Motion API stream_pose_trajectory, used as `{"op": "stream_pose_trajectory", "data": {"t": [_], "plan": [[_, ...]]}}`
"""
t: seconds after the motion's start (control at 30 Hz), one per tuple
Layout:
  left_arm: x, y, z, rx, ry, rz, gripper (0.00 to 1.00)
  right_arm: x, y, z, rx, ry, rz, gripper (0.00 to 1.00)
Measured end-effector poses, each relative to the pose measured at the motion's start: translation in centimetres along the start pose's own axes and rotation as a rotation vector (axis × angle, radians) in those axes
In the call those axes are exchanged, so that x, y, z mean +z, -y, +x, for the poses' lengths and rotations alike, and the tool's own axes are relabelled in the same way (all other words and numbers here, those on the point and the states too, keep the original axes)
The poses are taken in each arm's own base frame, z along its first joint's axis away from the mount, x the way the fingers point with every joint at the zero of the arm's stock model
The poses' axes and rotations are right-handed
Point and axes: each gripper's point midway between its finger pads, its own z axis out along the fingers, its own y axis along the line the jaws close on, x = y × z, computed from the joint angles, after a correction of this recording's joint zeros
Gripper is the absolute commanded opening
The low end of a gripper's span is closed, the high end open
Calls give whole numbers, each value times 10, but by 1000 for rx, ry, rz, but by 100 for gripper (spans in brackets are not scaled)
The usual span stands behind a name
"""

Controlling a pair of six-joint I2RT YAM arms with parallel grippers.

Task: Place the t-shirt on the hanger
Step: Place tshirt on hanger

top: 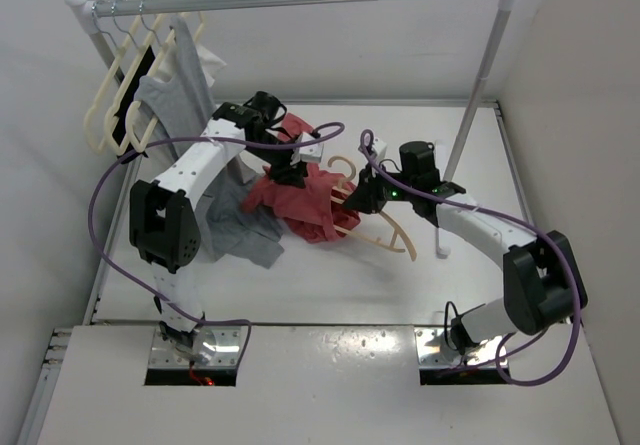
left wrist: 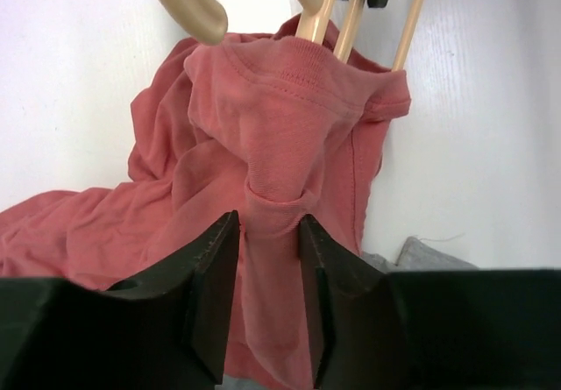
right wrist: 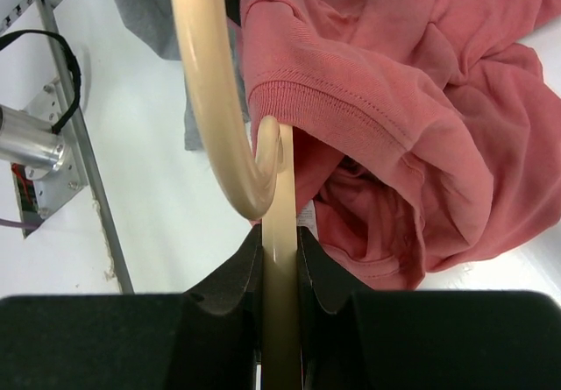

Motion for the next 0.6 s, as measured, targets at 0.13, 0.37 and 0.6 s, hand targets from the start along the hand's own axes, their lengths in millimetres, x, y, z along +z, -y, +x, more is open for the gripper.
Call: {"op": "stream_pose_trajectory", "data": {"t": [0.13,0.37,0.6], "plan": [[1,2,-4,-14,23,8,11,0,0,1,3,-3,1,0],[-1,2,-7,-15,34,7,0,1,3,7,17,-23,13,0],[-11,-8,-22,-6,57,-29,0,0,6,11,-1,-38,26,0]]}}
